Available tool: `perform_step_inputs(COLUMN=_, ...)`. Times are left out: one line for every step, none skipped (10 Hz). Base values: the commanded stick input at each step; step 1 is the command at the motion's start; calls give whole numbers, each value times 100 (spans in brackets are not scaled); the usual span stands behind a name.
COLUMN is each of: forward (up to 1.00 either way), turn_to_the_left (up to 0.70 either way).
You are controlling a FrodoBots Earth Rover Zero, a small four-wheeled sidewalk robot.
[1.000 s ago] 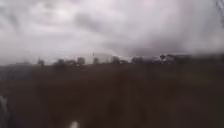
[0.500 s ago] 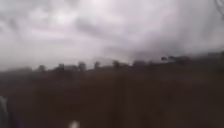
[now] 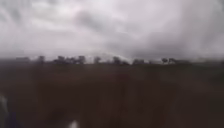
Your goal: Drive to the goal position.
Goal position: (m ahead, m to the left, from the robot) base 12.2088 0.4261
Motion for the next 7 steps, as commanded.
perform_step_inputs(forward=70, turn_to_the_left=-35)
perform_step_inputs(forward=70, turn_to_the_left=-20)
perform_step_inputs(forward=70, turn_to_the_left=-1)
perform_step_inputs(forward=70, turn_to_the_left=0)
perform_step_inputs(forward=70, turn_to_the_left=0)
perform_step_inputs(forward=70, turn_to_the_left=0)
perform_step_inputs(forward=70, turn_to_the_left=0)
